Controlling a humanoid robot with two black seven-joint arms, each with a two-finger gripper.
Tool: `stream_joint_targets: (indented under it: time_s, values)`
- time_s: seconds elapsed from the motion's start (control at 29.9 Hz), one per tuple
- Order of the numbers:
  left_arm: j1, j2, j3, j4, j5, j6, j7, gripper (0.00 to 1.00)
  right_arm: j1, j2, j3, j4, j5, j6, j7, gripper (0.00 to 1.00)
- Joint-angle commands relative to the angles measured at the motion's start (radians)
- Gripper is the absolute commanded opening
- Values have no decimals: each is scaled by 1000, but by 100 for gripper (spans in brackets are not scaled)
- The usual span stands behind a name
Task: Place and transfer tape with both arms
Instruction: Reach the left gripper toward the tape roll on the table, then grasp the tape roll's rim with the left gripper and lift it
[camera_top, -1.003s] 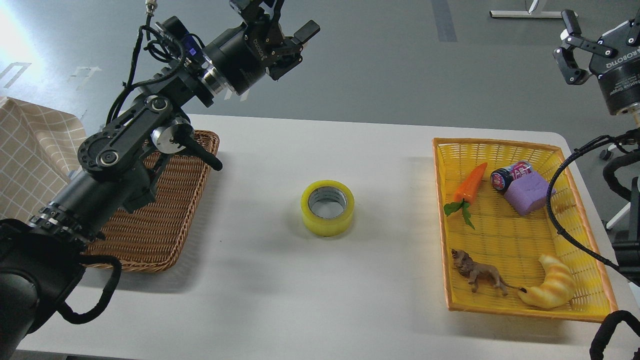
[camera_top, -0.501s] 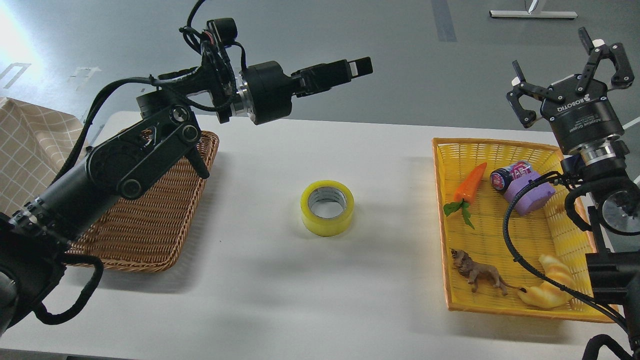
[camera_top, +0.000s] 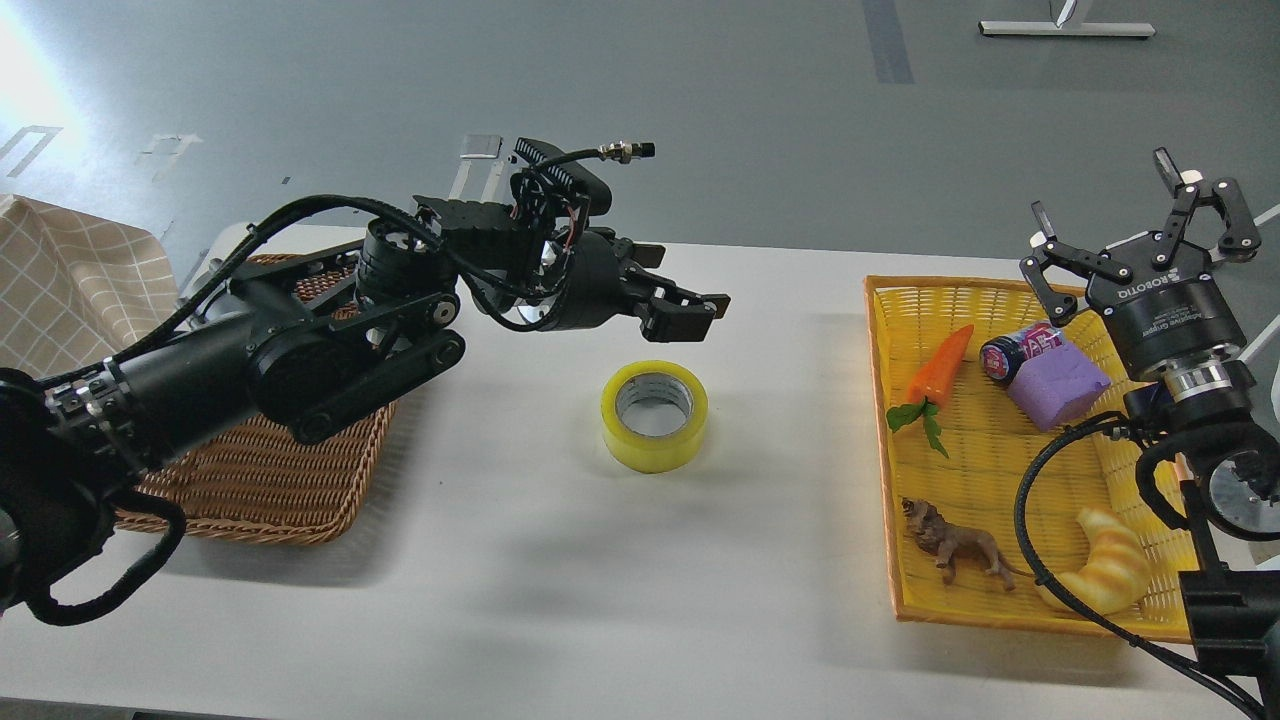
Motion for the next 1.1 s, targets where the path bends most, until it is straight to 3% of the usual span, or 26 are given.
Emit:
stream_joint_targets:
  time_s: [0.0,0.43,0.6,1.07]
  values:
    - [-1,-6,56,31,1,0,28,98,-9,0,1,0,0,0,-1,98]
    - [28,-32,121,96,0,-2,30,98,-15,0,1,1,0,0,0,98]
    - [31,-33,136,120,-2,0,45,92,-28,0,1,0,0,0,2,98]
    - [62,-67,143,177,-5,3,51,89,-37,0,1,0,0,0,2,98]
